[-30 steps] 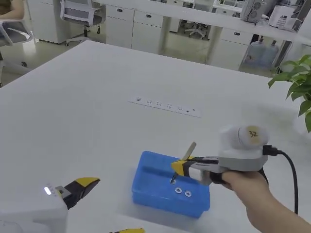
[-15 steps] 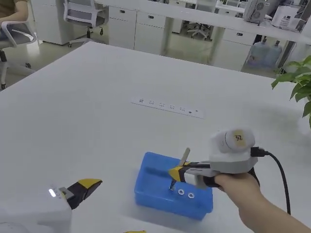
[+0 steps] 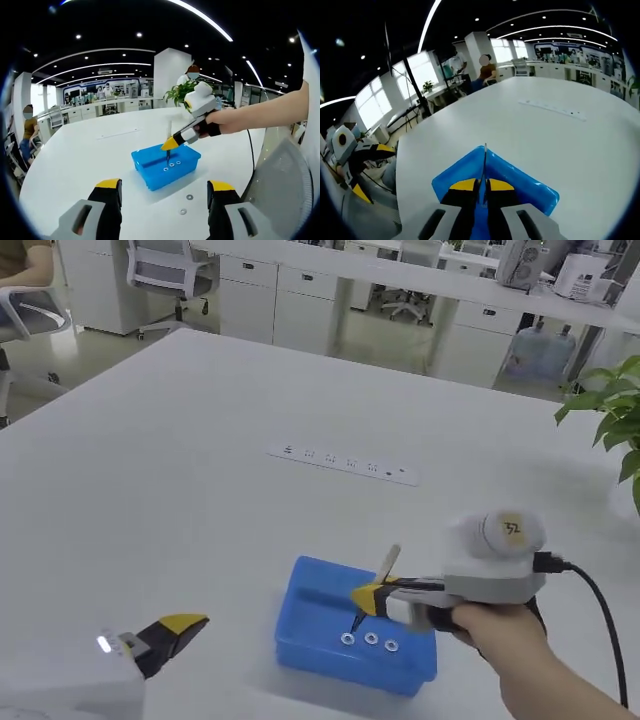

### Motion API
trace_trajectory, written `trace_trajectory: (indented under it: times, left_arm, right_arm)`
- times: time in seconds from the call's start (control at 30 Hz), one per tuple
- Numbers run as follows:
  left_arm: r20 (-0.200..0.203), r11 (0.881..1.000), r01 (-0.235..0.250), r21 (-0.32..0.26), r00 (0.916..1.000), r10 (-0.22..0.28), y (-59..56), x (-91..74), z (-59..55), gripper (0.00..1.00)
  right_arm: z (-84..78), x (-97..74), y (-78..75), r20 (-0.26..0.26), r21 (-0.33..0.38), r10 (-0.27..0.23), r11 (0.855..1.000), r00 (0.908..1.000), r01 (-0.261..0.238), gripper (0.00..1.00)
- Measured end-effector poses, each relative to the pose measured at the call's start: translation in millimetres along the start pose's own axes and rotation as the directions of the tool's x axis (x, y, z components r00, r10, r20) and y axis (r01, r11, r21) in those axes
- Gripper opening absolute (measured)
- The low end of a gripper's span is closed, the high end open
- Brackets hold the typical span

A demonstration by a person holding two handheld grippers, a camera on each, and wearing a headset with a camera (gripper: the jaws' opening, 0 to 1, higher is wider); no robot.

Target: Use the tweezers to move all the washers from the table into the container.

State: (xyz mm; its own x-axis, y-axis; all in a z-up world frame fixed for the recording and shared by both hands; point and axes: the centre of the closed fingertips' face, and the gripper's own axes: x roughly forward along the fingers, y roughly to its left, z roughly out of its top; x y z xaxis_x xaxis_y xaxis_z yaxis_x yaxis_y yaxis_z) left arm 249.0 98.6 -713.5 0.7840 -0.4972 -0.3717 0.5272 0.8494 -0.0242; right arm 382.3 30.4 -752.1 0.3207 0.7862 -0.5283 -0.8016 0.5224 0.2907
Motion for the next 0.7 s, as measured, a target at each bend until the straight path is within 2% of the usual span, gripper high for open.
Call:
trace_trajectory:
  times: [0.2, 0.4, 0.5, 0.7]
  left_arm:
    - [-0.002, 1.000, 0.003, 0.003, 1.0000, -0.003, -0.8, 0.0, 0.1, 0.70]
    - [-0.002, 1.000, 0.002, 0.001, 1.0000, -0.002, -1.0, -0.2, 0.4, 0.70]
    - [-0.002, 1.000, 0.002, 0.001, 1.0000, -0.002, -1.3, -0.4, 0.7, 0.70]
    - [0.001, 1.000, 0.003, 0.001, 1.0000, -0.003, -1.8, -0.8, 1.6, 0.70]
  right_arm:
    - [15.0, -16.1, 17.4, 0.098, 0.063, 0.048, 0.997, 0.9940, -0.055, 0.04]
    - [14.2, -26.9, 37.7, 0.142, 0.094, 0.087, 0.990, 0.9860, -0.101, 0.04]
    - [6.0, -29.1, 48.6, 0.138, 0.099, 0.109, 0.987, 0.9843, -0.124, 0.04]
    - [-19.1, -25.7, 63.0, 0.087, 0.094, 0.142, 0.984, 0.9861, -0.150, 0.04]
